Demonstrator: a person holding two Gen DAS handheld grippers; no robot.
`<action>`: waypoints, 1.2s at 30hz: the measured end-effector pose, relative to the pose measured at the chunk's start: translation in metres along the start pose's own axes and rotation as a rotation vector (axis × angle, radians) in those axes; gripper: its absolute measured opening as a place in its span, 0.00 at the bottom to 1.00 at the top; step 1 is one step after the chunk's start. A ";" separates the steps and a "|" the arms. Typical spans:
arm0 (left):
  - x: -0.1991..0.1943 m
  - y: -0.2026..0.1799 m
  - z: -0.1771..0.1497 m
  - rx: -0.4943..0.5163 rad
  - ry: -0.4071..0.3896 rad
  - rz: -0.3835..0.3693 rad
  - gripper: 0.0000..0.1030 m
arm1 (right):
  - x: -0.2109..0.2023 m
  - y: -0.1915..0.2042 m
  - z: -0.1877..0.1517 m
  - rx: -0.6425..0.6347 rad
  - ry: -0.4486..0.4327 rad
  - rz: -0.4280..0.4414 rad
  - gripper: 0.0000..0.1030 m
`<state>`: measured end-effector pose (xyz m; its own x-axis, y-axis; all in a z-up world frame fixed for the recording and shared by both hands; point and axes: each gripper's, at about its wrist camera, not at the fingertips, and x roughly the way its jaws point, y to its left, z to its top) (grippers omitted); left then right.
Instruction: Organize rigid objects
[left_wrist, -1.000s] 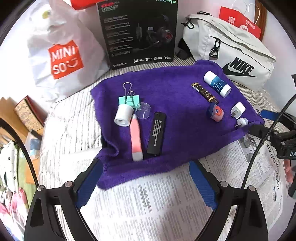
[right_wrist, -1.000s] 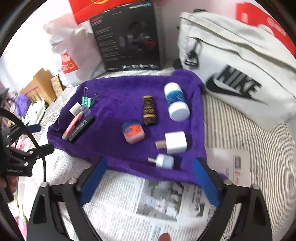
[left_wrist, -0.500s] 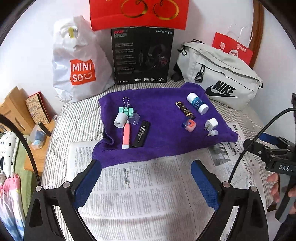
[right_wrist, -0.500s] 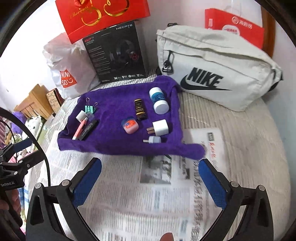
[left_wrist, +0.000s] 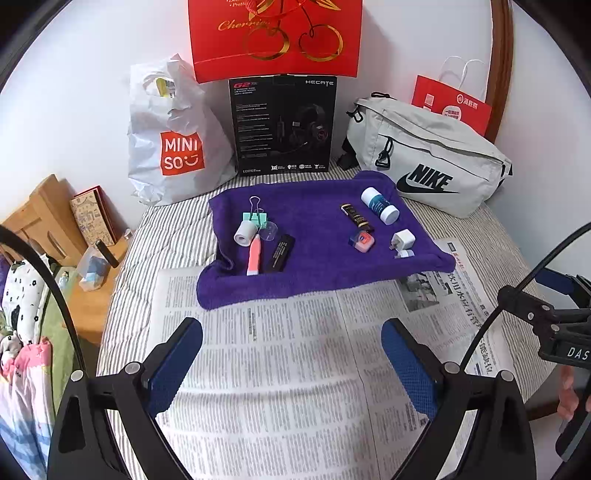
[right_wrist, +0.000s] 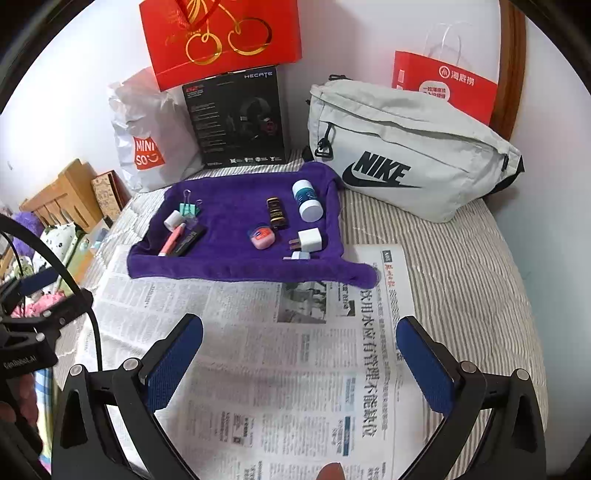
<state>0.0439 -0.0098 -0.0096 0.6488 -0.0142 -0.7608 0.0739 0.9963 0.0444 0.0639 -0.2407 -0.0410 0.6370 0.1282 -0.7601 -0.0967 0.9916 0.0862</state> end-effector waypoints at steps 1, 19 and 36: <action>-0.002 -0.001 -0.001 0.000 -0.004 0.002 0.95 | -0.002 0.000 -0.001 0.001 -0.002 0.009 1.00; -0.021 -0.001 -0.011 0.000 -0.017 0.020 0.95 | -0.015 0.001 -0.013 -0.004 0.006 0.010 1.00; -0.018 0.001 -0.015 -0.009 -0.001 0.018 0.95 | -0.012 0.005 -0.016 -0.011 0.010 0.014 1.00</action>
<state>0.0207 -0.0073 -0.0058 0.6508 0.0038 -0.7593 0.0552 0.9971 0.0522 0.0433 -0.2375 -0.0415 0.6277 0.1415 -0.7655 -0.1136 0.9895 0.0898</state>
